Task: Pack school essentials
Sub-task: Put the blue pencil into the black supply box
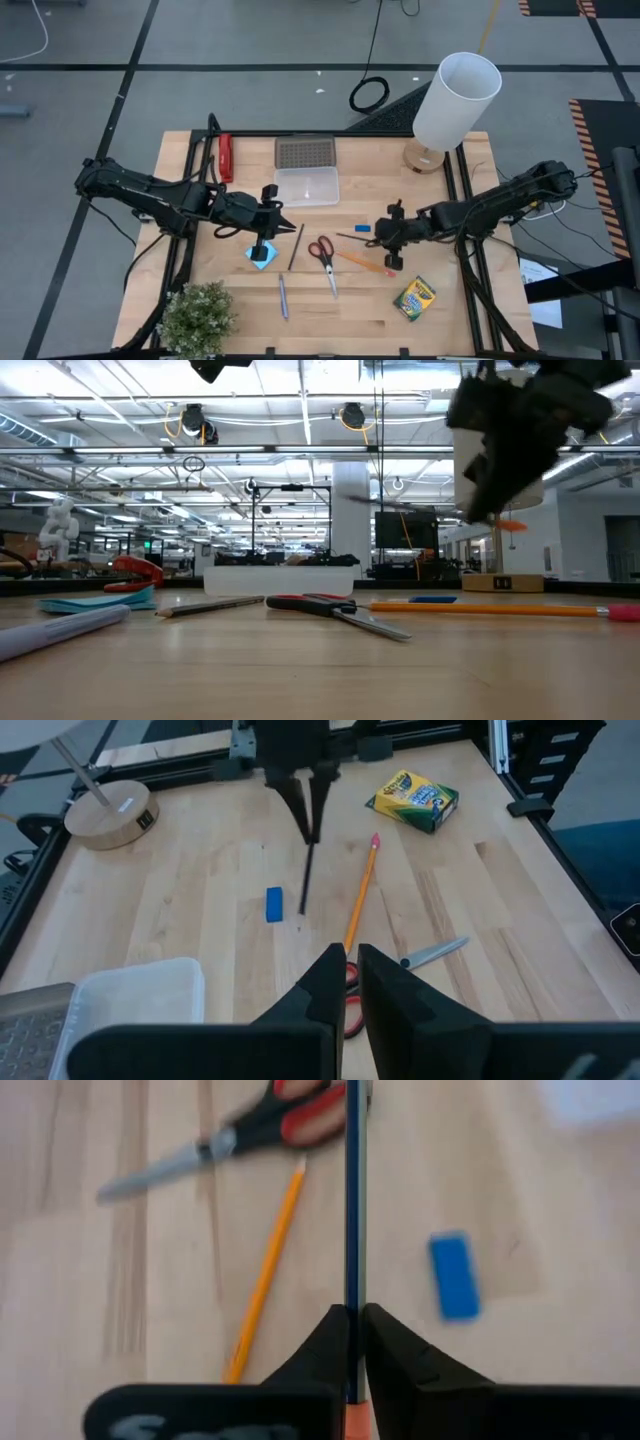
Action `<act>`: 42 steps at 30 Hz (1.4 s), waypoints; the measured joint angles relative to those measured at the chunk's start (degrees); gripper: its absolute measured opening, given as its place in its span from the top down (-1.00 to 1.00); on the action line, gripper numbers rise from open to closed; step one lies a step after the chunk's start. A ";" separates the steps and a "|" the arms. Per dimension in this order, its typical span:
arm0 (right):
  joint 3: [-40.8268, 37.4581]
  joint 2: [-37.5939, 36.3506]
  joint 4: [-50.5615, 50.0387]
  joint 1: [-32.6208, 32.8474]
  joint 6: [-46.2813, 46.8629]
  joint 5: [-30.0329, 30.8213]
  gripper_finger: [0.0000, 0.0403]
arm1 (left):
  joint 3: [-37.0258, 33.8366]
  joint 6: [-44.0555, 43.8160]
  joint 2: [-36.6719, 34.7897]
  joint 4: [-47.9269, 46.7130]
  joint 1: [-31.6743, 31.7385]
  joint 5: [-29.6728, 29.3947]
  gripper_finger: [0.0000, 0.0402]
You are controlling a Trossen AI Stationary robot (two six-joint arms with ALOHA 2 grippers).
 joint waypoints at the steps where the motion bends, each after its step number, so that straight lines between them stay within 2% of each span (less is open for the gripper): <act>1: 1.85 0.35 -1.35 -0.68 -1.47 0.62 0.94 | 0.00 -0.04 0.00 0.00 0.01 0.00 0.82; 11: 20.14 6.39 -12.81 -9.55 -15.68 1.88 0.94 | 0.00 -0.37 0.00 -1.47 -0.11 0.02 0.82; 20: 31.55 14.95 -13.84 -16.73 -28.79 1.84 0.93 | 0.00 -1.66 0.00 -4.55 -0.95 0.04 0.82; 25: 35.65 20.28 -11.70 -20.13 -34.17 1.31 0.93 | 0.00 -1.65 0.00 -4.50 -1.38 0.04 0.82; 32: 40.59 28.32 -8.27 -24.65 -38.60 -3.21 0.93 | 0.00 -1.64 0.00 -4.63 -1.40 0.04 0.82; 38: 41.13 33.13 -6.50 -27.67 -40.96 -8.44 0.93 | -0.02 -1.86 -0.02 -4.94 -1.38 0.07 0.82; 42: 41.11 35.74 -5.43 -29.23 -40.94 -9.11 0.93 | -0.02 -1.86 -0.01 -5.14 -1.40 0.07 0.82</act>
